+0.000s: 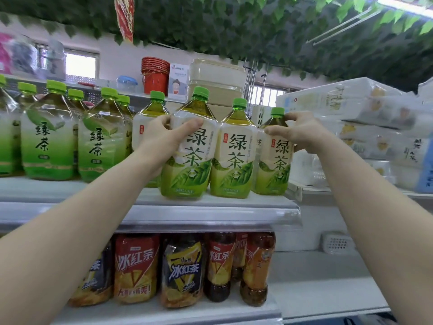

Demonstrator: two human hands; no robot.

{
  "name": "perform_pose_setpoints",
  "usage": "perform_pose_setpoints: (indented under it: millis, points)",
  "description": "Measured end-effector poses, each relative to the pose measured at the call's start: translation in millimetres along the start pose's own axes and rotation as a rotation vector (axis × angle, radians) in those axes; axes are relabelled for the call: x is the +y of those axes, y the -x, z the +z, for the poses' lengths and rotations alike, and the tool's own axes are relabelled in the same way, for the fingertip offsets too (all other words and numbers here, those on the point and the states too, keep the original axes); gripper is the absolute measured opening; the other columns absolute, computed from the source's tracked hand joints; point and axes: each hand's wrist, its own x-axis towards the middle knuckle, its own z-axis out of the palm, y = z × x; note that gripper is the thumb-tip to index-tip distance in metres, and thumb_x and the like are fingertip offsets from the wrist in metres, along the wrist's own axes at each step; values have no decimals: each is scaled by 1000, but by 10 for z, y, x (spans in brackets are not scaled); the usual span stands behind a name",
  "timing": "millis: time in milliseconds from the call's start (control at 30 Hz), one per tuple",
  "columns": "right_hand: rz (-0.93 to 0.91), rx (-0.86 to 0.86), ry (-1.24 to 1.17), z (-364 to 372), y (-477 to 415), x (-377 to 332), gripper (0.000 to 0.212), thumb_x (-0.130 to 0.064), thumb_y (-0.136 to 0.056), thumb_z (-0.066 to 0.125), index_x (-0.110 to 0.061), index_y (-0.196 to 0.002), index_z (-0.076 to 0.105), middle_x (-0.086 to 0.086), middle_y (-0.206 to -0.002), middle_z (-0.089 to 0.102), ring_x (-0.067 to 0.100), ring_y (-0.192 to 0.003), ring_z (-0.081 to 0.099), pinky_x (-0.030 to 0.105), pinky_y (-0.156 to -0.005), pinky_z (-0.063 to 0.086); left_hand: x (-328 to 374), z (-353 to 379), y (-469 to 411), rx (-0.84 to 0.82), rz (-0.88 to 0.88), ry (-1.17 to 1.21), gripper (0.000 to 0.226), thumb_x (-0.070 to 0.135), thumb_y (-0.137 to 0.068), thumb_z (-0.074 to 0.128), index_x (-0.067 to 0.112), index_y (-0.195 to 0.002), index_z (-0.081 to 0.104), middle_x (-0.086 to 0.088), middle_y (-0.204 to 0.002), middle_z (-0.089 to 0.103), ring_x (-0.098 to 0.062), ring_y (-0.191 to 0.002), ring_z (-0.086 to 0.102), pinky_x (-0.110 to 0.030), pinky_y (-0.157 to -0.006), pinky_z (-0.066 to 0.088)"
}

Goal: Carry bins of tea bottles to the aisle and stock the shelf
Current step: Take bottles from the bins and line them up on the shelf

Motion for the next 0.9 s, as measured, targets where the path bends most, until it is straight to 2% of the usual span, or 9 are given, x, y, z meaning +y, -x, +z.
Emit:
perform_pose_setpoints:
  millis: [100,167,267,367,467,567,700,833,900]
  points:
    - [-3,5,33,37,32,18,69,-46,-77,77,-18,-134,52,6,-111,68,30,-106,66,50,-89,56,8,-6,16,-3,-3,0,71,49,-61,80,11,-118,62,-6,-100,75,-17,-84,75,-32,-68,60]
    - [-75,123,205,115,108,-12,69,-48,-84,71,-15,-139,47,4,-120,61,26,-115,59,42,-94,50,13,-10,28,-4,-12,0,61,43,-72,80,10,-119,61,-6,-100,75,-16,-82,75,-30,-66,60]
    - [-407,398,353,384,415,-147,71,-46,-93,62,-17,-151,32,7,-149,40,25,-137,38,39,-108,35,24,-17,51,-3,-5,-18,51,37,-82,77,11,-121,59,-3,-97,74,-10,-76,74,-23,-59,58]
    - [-656,183,597,695,702,-258,97,-52,-83,71,-29,-157,12,7,-164,10,26,-151,10,42,-119,17,39,-26,80,1,20,-63,49,40,-82,76,14,-120,59,-2,-99,73,-9,-78,74,-23,-62,58]
    - [-643,52,842,778,726,-194,116,-43,-79,78,-28,-158,-5,9,-165,-14,26,-153,-9,40,-122,2,74,-71,79,-6,26,-157,50,48,-82,74,15,-117,61,0,-102,74,-14,-88,73,-31,-73,60]
    - [-608,38,809,759,658,-161,118,-34,-78,81,-24,-158,-5,10,-165,-15,26,-153,-10,40,-122,3,117,-192,73,-25,27,-233,50,50,-84,71,14,-118,64,1,-105,73,-14,-94,70,-28,-76,58]
    - [-577,30,822,882,569,-179,115,-32,-80,80,-21,-158,-4,11,-165,-15,27,-152,-11,41,-122,2,124,-329,126,-66,16,-255,44,49,-87,68,16,-117,66,6,-103,73,-9,-92,70,-18,-67,53]
    - [-537,-14,797,969,400,-173,113,-28,-82,79,-22,-158,-4,10,-164,-17,26,-152,-13,41,-122,3,132,-369,133,-97,25,-327,53,54,-85,67,19,-124,64,4,-110,72,-14,-100,69,-39,-91,56]
    - [-530,-6,781,957,367,-198,101,-27,-88,73,-23,-158,0,8,-166,-9,26,-153,-4,43,-122,9,176,-378,159,-112,5,-356,76,68,-76,68,18,-132,59,1,-120,69,-17,-107,67,-44,-97,53]
